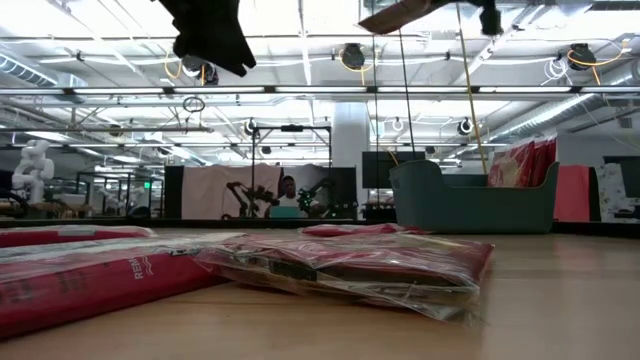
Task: Sort popcorn bags into baskets
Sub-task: Put the popcorn bag into the blue bin
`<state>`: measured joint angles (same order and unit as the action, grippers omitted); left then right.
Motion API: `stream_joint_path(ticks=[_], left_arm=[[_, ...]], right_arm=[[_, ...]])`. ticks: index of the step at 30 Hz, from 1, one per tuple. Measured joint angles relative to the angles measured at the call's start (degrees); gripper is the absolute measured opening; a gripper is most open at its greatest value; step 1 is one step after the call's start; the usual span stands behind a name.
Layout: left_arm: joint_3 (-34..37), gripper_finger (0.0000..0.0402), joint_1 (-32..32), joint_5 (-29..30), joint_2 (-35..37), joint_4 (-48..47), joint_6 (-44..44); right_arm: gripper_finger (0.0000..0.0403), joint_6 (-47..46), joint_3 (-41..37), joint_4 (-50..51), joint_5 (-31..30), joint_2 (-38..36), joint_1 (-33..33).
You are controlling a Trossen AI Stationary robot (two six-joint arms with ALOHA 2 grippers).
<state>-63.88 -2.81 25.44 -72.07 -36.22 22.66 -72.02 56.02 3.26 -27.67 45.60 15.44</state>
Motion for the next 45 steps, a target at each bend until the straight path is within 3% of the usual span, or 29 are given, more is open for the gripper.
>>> stream_joint_path(ticks=[10, 20, 26, 34, 39, 45], left_arm=[[0.00, 0.0149, 6.12, -2.99, 0.02, -0.01, -2.60], [0.00, 0.0149, 8.54, -5.03, 0.02, -0.14, -2.62], [0.00, 0.0149, 8.36, -5.08, 0.02, -1.17, -0.06], [0.00, 0.0150, 8.33, -7.44, 0.00, -1.74, 0.65], [0.00, 0.0150, 8.63, -7.42, 0.00, -1.73, 0.28], [0.00, 0.0150, 9.69, -7.43, 0.00, -1.72, -0.38]], right_arm=[[0.0015, 7.75, 18.93, 29.69, 14.31, 5.07, 13.21], [0.0015, 18.10, 28.62, 41.08, 35.07, 15.79, 27.47], [0.0015, 25.49, 34.08, 47.60, 44.15, 23.01, 34.76], [0.0015, 38.50, 43.86, 64.98, 45.79, 30.97, 40.59], [0.0015, 44.08, 45.61, 72.38, 45.60, 33.65, 42.04], [0.0015, 49.06, 45.61, 78.70, 40.04, 35.82, 42.31]])
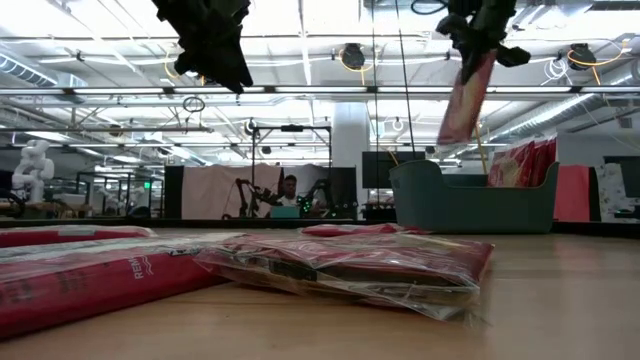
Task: Sort popcorn bags into baskets
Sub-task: Put the popcorn bag into the blue bin
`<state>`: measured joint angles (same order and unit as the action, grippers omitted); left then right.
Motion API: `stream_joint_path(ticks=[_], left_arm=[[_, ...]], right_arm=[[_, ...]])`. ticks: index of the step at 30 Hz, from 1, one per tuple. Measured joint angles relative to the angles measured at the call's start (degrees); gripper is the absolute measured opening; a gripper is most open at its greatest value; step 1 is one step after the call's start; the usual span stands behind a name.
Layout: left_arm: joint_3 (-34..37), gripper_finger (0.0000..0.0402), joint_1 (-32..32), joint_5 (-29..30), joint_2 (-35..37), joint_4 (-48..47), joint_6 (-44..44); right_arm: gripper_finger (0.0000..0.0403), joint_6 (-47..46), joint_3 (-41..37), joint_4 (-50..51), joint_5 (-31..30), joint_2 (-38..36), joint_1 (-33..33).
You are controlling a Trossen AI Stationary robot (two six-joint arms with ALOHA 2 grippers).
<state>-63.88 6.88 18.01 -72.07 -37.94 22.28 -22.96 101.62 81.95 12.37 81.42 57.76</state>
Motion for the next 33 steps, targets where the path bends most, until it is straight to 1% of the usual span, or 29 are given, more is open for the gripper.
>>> stream_joint_path(ticks=[6, 15, 21, 24, 33], left_arm=[[0.00, 0.0149, 0.29, 0.01, 0.00, -0.01, -1.02], [0.00, 0.0149, 0.28, 0.01, 0.00, 0.01, 0.17], [0.00, 0.0149, 0.28, 0.01, 0.00, 0.01, 0.42], [0.00, 0.0150, 0.28, 0.01, 0.00, 0.01, 0.50], [0.00, 0.0149, 0.28, 0.01, 0.00, 0.01, 0.53]], right_arm=[[0.0015, 4.33, -0.02, 2.53, -8.56, 1.62, 0.00], [0.0015, 6.19, -0.10, 4.42, -15.23, 3.85, -0.04], [0.0015, 4.61, -0.25, 5.88, -18.16, 4.81, -0.04], [0.0015, 3.92, -1.20, 5.29, -18.46, 4.77, -0.08], [0.0015, 3.73, -8.54, 1.88, -18.16, 4.66, -1.25]])
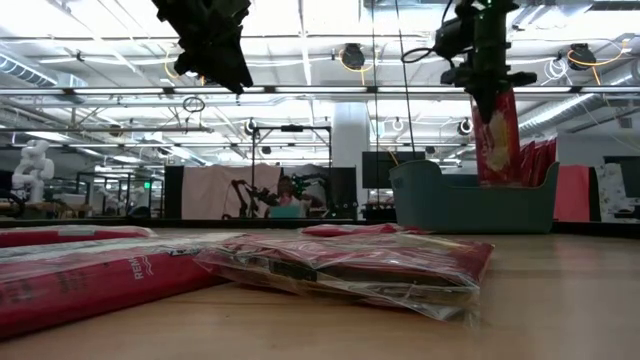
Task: Sort popcorn bags into baskets
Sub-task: Put the popcorn bag into the blue bin
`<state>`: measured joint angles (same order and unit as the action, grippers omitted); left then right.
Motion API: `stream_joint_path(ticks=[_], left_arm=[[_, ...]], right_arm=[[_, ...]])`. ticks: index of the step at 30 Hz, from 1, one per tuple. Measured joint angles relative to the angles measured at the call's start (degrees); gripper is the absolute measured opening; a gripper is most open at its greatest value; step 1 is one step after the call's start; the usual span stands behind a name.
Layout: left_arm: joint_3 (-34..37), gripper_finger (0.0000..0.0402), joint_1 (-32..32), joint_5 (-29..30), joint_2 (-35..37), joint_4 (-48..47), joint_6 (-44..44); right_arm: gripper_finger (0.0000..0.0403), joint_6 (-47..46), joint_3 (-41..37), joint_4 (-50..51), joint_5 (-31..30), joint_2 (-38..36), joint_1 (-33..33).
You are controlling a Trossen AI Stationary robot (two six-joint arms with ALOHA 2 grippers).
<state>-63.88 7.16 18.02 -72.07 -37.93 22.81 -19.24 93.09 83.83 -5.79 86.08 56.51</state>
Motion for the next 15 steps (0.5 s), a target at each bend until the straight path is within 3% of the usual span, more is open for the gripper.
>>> stream_joint_path(ticks=[15], left_arm=[[0.00, 0.0149, 0.00, 0.00, -0.01, 0.01, 0.00]], right_arm=[[0.0015, -1.08, -7.86, -6.86, 0.05, -0.04, -1.32]])
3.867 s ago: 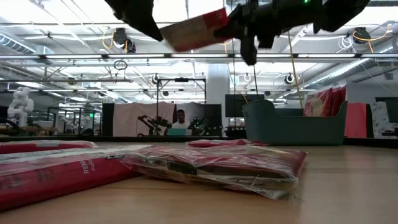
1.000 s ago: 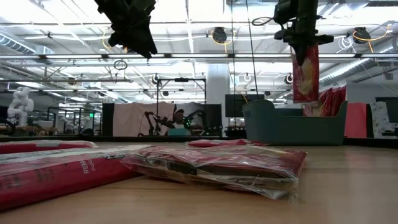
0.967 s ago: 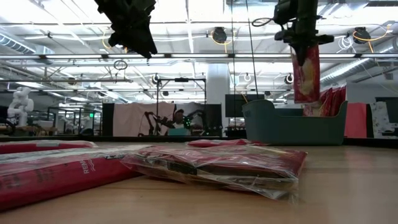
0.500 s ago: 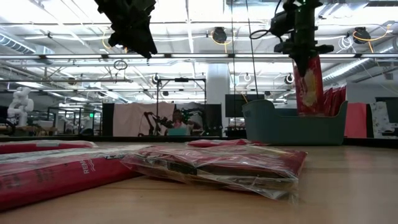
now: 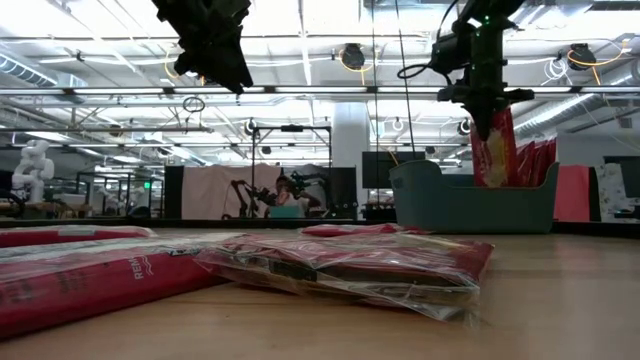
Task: Sort popcorn bags into baskets
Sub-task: Put the popcorn bag into the blue bin
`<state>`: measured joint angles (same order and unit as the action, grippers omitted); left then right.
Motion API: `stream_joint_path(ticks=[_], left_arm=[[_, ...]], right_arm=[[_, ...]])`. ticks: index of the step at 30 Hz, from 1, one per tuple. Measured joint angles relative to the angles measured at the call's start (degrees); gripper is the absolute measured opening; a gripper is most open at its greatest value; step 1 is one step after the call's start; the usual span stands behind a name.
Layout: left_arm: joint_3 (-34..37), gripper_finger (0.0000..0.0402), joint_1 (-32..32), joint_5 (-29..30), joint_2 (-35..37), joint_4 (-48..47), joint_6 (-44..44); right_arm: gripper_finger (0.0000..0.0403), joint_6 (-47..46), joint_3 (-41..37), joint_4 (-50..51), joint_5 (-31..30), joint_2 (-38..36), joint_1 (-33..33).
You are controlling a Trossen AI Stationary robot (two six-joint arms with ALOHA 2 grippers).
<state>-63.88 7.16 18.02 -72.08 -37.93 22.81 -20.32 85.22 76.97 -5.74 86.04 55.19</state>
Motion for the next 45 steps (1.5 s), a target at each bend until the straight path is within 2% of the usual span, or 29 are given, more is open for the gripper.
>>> stream_joint_path(ticks=[14, 21, 45], left_arm=[[0.00, 0.0149, -0.02, 0.01, -0.01, 0.00, -0.02], [0.00, 0.0149, -0.02, 0.02, -0.01, 0.01, -0.04], [0.00, 0.0149, -0.01, 0.02, -0.01, 0.01, -0.46]], right_arm=[[0.0016, -0.02, -3.65, -2.61, -0.07, -0.02, -0.62], [0.0031, -0.01, -5.51, -3.52, -0.04, -0.02, -0.71], [0.0036, 0.21, -5.65, -4.92, -1.46, -0.02, -0.71]])
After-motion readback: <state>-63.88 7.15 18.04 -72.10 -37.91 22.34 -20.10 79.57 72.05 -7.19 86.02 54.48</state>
